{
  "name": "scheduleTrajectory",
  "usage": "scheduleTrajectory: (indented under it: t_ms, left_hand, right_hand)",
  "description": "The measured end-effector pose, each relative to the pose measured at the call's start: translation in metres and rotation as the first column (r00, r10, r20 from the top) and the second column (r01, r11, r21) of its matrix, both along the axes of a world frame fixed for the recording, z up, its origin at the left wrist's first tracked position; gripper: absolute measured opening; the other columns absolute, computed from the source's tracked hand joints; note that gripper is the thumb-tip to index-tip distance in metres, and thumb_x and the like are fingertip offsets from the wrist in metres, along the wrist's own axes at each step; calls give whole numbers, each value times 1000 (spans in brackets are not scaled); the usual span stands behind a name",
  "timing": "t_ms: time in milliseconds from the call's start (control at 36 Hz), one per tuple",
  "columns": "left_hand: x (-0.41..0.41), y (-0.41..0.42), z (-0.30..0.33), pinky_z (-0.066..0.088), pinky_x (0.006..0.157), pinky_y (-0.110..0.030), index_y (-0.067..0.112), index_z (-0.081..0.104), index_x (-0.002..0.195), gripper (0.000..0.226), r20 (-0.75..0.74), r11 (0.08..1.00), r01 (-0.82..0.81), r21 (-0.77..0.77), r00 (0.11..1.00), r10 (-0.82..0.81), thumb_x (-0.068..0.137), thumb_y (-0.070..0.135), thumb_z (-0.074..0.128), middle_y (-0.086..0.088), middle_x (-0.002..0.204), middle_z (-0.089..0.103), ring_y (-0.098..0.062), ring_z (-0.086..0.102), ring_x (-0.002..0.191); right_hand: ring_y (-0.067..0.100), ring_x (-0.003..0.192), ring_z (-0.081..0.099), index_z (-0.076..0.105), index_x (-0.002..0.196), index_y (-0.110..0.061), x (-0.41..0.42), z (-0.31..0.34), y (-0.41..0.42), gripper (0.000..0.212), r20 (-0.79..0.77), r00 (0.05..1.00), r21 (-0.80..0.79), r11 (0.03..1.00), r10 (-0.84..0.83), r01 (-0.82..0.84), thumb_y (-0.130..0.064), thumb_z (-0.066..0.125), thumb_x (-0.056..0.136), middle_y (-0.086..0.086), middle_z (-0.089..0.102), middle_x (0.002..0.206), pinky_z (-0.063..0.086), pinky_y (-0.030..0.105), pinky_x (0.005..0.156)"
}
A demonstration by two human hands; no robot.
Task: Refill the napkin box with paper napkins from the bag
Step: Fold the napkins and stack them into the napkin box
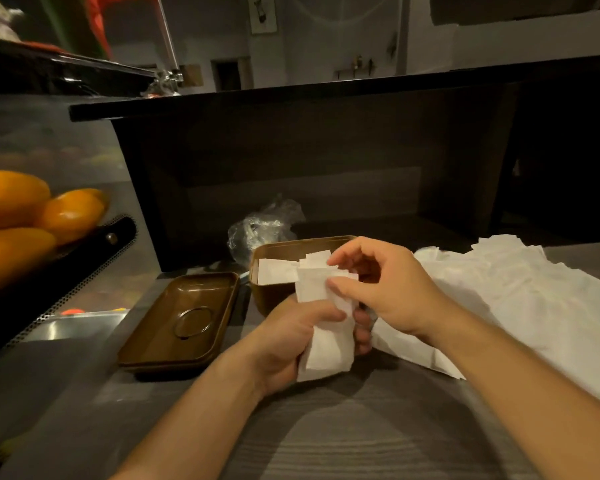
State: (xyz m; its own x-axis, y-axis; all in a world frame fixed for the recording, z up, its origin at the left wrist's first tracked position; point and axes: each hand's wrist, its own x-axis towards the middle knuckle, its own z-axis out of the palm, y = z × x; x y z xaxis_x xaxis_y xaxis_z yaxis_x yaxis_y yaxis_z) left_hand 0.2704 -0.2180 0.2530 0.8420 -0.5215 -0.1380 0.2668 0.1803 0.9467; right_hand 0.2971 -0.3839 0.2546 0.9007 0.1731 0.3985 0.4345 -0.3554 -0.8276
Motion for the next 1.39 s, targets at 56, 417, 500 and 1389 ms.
scheduleTrajectory:
  t_ms: [56, 417, 500, 1389]
  left_hand:
    - [0, 0, 0, 59, 80, -39, 10, 50, 137, 43, -9, 999, 48, 10, 999, -48, 94, 5, 53, -16, 96, 67, -25, 68, 84]
    - [3, 3, -1, 60, 78, -35, 12, 65, 130, 60, -148, 985, -43, -168, 989, 18, 103, 57, 34, -17, 114, 71, -28, 72, 101]
    - [-1, 2, -1, 61, 74, -34, 10, 71, 121, 63, -172, 976, -39, -215, 985, 1, 104, 57, 32, -18, 109, 73, -27, 73, 96]
    - [-2, 3, -5, 56, 85, -46, 19, 71, 116, 59, -113, 965, -238, -113, 968, 226, 101, 61, 33, -15, 105, 76, -27, 74, 89]
  right_hand:
    - [-2, 92, 64, 72, 95, -34, -1, -3, -3, 16, 40, 999, -35, 999, -17, 18, -21, 77, 88, -18, 69, 90, 55, 11, 71]
    - [1, 119, 42, 69, 93, -37, -33, 0, 4, 37, 267, 940, -472, 879, 215, -67, -58, 85, 66, -29, 46, 114, 49, 17, 90]
    - [2, 121, 37, 66, 101, -38, -35, -5, 9, 44, 323, 911, -552, 833, 257, -40, -61, 83, 68, -25, 43, 121, 49, 24, 96]
    - [-6, 106, 58, 72, 105, -37, -34, 3, -5, 32, 195, 968, -330, 940, 158, -87, -12, 75, 86, -27, 64, 100, 50, 9, 89]
